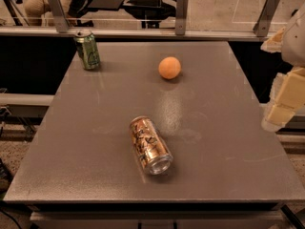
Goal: Place orange can upright
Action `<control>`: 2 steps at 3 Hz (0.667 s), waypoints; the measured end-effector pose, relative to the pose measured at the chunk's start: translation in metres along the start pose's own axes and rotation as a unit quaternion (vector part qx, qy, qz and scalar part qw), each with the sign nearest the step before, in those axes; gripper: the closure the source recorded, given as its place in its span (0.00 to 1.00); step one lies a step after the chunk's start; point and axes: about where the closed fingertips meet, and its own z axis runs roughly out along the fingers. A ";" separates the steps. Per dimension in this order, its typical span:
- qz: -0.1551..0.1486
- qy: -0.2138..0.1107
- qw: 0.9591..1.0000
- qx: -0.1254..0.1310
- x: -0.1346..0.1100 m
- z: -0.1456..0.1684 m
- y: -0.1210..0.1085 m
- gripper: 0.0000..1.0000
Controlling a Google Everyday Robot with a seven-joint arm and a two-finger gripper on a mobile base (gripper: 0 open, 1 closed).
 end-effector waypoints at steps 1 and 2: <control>-0.002 0.000 1.000 0.002 -0.001 0.000 -0.001 0.00; -0.028 -0.009 1.000 -0.002 -0.015 0.008 -0.007 0.00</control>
Offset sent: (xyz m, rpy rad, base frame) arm 0.0273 0.0283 -0.0127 0.0043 0.0069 0.1329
